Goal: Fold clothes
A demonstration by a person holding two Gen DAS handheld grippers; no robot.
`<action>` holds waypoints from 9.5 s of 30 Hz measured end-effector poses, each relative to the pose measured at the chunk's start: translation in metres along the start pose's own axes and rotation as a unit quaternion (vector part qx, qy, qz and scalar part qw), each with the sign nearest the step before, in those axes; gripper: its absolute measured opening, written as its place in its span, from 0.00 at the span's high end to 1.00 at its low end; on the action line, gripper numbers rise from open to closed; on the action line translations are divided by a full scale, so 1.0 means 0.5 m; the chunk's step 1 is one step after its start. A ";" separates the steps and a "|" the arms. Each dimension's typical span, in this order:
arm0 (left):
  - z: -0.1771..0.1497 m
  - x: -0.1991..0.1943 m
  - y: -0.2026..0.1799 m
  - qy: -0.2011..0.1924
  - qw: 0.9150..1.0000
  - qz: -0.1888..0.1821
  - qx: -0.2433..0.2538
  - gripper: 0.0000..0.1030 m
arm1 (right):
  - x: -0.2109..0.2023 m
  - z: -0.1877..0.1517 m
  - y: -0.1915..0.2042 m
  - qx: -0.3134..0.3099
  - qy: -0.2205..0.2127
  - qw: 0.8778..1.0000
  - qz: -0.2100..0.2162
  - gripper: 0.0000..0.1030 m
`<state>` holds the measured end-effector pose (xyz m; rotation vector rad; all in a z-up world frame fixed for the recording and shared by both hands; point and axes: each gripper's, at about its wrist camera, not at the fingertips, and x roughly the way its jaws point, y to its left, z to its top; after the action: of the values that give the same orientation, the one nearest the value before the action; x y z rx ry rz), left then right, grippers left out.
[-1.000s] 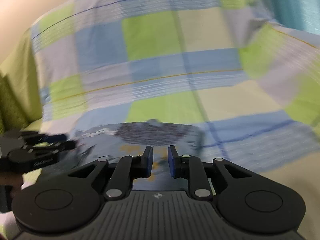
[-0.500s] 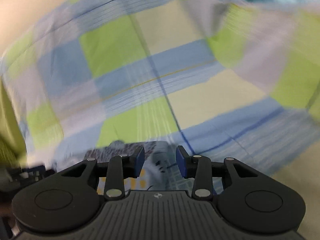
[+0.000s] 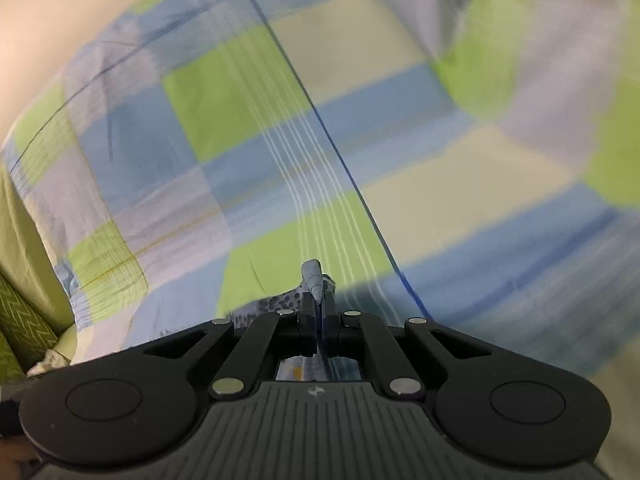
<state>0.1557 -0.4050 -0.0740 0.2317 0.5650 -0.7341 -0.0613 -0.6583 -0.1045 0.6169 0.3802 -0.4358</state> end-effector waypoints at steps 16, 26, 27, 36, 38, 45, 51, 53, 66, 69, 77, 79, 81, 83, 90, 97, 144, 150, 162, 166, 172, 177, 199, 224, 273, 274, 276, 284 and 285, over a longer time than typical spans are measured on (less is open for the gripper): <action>0.016 -0.012 0.032 -0.014 0.994 -0.083 -0.068 0.69 | 0.025 -0.019 -0.032 -0.005 0.029 0.999 -0.025 0.77; -0.003 0.009 -0.010 0.040 0.995 -0.095 0.005 0.68 | 0.030 -0.021 -0.033 0.001 0.034 0.999 -0.008 0.75; -0.003 0.010 -0.012 0.041 0.994 -0.101 0.007 0.77 | 0.029 -0.021 -0.032 0.000 0.035 0.999 -0.008 0.75; 0.007 0.000 0.002 0.010 0.996 -0.087 -0.011 0.97 | 0.017 -0.012 0.002 -0.030 0.006 0.999 -0.012 0.98; 0.000 0.016 -0.005 0.031 0.996 -0.085 0.000 0.96 | 0.008 -0.006 0.012 -0.044 -0.014 0.999 -0.015 0.98; 0.007 -0.006 0.014 0.011 1.000 -0.013 -0.002 0.82 | 0.032 -0.023 -0.031 -0.021 0.015 0.998 -0.058 0.81; 0.001 -0.064 -0.018 -0.010 0.995 -0.083 0.048 0.84 | -0.042 -0.018 0.017 -0.072 -0.027 0.996 -0.050 0.79; -0.017 -0.079 -0.053 0.002 0.987 -0.128 0.096 0.83 | -0.066 -0.028 0.056 -0.091 -0.021 0.996 0.001 0.77; -0.077 -0.164 -0.041 0.006 0.971 -0.046 0.235 0.82 | -0.156 -0.139 0.082 -0.186 0.080 0.978 -0.047 0.80; -0.103 -0.219 -0.081 -0.019 0.956 -0.100 0.277 0.80 | -0.197 -0.145 0.101 -0.210 0.060 0.975 -0.049 0.76; -0.159 -0.217 -0.135 -0.006 0.931 -0.150 0.332 0.79 | -0.188 -0.202 0.182 -0.272 0.124 0.954 0.017 0.73; -0.147 -0.216 -0.125 0.005 0.933 -0.153 0.325 0.75 | -0.175 -0.199 0.158 -0.250 0.145 0.957 0.011 0.82; -0.152 -0.234 -0.125 -0.003 0.926 -0.144 0.348 0.72 | -0.189 -0.181 0.134 -0.211 0.145 0.967 0.006 0.92; -0.164 -0.262 -0.127 -0.017 0.911 -0.141 0.387 0.69 | -0.210 -0.176 0.133 -0.214 0.129 0.968 -0.003 0.89; -0.224 -0.264 -0.180 -0.044 0.836 -0.116 0.534 0.60 | -0.265 -0.258 0.212 -0.421 0.100 0.901 -0.038 0.56; -0.230 -0.226 -0.220 -0.091 0.801 -0.091 0.585 0.58 | -0.234 -0.313 0.260 -0.494 0.095 0.864 -0.028 0.44; -0.213 -0.201 -0.172 -0.057 0.828 -0.109 0.547 0.92 | -0.076 -0.345 0.268 -0.639 0.056 0.754 -0.139 0.77; -0.209 -0.225 -0.165 -0.084 0.817 -0.090 0.563 0.94 | -0.096 -0.348 0.277 -0.641 0.043 0.750 -0.154 0.93; -0.145 -0.392 -0.218 -0.195 0.773 -0.102 0.595 0.94 | -0.274 -0.319 0.323 -0.617 -0.012 0.761 -0.203 0.96; -0.135 -0.455 -0.277 -0.233 0.754 -0.127 0.600 0.93 | -0.362 -0.312 0.321 -0.605 -0.018 0.759 -0.239 0.96; -0.149 -0.558 -0.388 -0.288 0.715 -0.195 0.607 0.93 | -0.529 -0.309 0.300 -0.576 -0.024 0.754 -0.314 0.96; -0.168 -0.654 -0.500 -0.336 0.668 -0.266 0.609 0.93 | -0.689 -0.337 0.272 -0.542 -0.016 0.747 -0.384 0.96; -0.237 -0.957 -1.156 -0.467 0.480 -0.465 0.579 0.94 | -1.299 -0.346 -0.043 -0.388 0.054 0.626 -0.674 0.96; -0.518 -0.776 -1.093 -0.380 0.451 -0.458 0.665 0.87 | -1.211 -0.638 -0.152 -0.346 0.157 0.673 -0.635 0.69; -0.543 -0.784 -1.025 -0.415 0.411 -0.456 0.671 0.76 | -1.208 -0.686 -0.099 -0.325 0.207 0.657 -0.648 0.74; -0.540 -0.786 -1.029 -0.416 0.410 -0.457 0.671 0.81 | -1.207 -0.685 -0.099 -0.325 0.208 0.658 -0.647 0.74; -0.538 -0.788 -1.036 -0.417 0.404 -0.455 0.675 0.88 | -1.204 -0.683 -0.101 -0.326 0.210 0.658 -0.645 0.74; -0.503 -0.783 -1.056 -0.432 0.414 -0.446 0.665 0.95 | -1.210 -0.664 -0.113 -0.310 0.216 0.676 -0.632 0.88; -0.501 -0.780 -1.057 -0.429 0.419 -0.447 0.663 0.95 | -1.214 -0.657 -0.106 -0.311 0.206 0.674 -0.638 0.89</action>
<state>-0.5442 -0.4696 -0.0652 0.9848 -1.2237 -2.0992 -0.6681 -0.3252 -0.0955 -0.3712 1.3539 -1.4414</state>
